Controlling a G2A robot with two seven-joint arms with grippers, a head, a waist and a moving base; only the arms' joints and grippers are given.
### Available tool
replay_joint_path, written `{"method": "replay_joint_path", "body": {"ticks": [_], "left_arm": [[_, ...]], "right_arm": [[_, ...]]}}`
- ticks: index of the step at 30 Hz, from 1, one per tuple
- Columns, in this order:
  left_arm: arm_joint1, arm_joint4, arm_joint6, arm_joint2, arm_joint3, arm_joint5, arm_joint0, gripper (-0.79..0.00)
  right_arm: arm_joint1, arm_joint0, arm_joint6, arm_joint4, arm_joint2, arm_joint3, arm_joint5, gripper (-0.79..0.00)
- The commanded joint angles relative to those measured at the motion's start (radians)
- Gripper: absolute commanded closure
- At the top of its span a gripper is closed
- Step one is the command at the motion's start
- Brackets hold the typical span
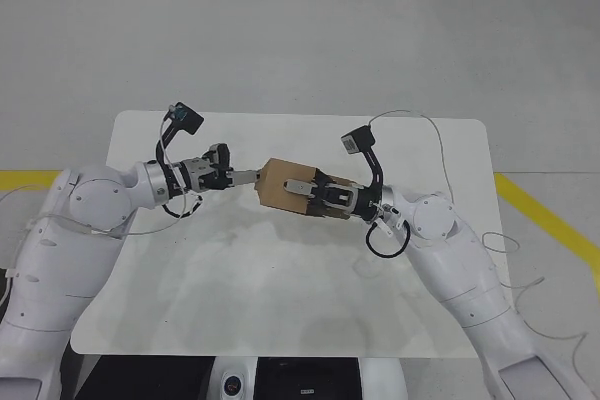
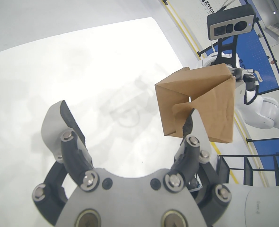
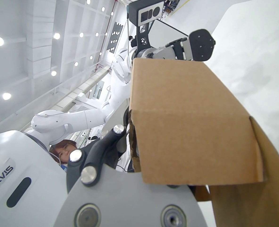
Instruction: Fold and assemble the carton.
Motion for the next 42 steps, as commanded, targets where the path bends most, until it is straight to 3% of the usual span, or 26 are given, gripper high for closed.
{"method": "replay_joint_path", "body": {"ticks": [1, 22, 42], "left_arm": [[-0.001, -0.010, -0.005, 0.003, 0.005, -0.002, -0.002, -0.785], [-0.008, -0.166, -0.069, 0.044, 0.029, -0.067, -0.021, -0.785], [-0.023, -0.298, -0.119, 0.092, 0.170, -0.135, -0.073, -0.785]], "right_arm": [[-0.001, 0.001, 0.001, 0.010, -0.002, 0.001, -0.005, 0.000], [-0.011, 0.007, 0.017, 0.062, -0.016, 0.011, -0.028, 0.000], [-0.011, 0.006, 0.098, 0.128, -0.008, 0.029, -0.044, 0.000]]}}
